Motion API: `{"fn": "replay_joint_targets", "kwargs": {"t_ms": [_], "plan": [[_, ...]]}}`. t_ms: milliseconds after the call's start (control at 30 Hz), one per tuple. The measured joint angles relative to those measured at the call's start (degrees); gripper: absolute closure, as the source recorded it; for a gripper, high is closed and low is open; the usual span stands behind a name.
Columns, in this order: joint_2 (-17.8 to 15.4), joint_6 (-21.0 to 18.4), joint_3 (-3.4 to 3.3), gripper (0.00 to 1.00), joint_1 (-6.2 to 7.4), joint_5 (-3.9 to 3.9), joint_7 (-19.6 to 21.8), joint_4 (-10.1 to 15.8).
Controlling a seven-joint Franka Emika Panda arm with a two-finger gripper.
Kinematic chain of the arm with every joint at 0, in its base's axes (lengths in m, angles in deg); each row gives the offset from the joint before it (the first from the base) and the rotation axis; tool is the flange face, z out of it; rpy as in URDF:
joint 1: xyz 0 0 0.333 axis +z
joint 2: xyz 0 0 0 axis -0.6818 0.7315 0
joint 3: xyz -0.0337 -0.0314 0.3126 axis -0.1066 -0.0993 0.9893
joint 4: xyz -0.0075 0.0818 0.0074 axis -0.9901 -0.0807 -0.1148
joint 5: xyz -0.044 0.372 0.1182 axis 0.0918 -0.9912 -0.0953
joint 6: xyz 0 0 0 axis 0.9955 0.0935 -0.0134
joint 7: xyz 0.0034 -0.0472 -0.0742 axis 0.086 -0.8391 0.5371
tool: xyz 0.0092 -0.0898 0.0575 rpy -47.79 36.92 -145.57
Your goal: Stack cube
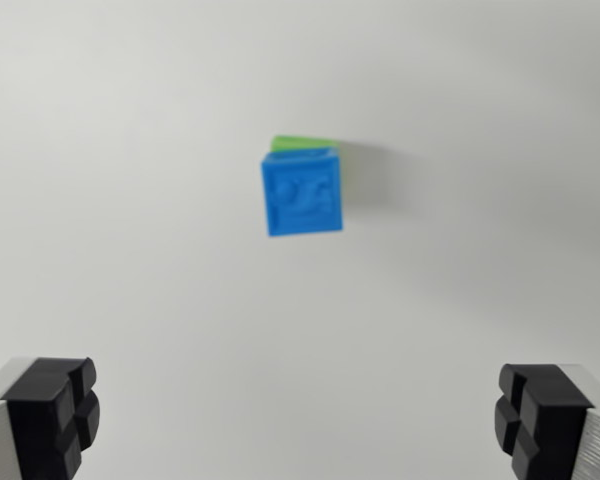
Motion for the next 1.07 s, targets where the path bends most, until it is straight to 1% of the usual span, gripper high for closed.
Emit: {"fn": "replay_joint_targets", "kwargs": {"t_ms": [267, 1067], "plan": [[-0.1, -1.0, -0.03, 0.00, 0.00, 0.01, 0.0, -0.9], [-0.1, -1.0, -0.03, 0.00, 0.00, 0.01, 0.0, -0.9]]}}
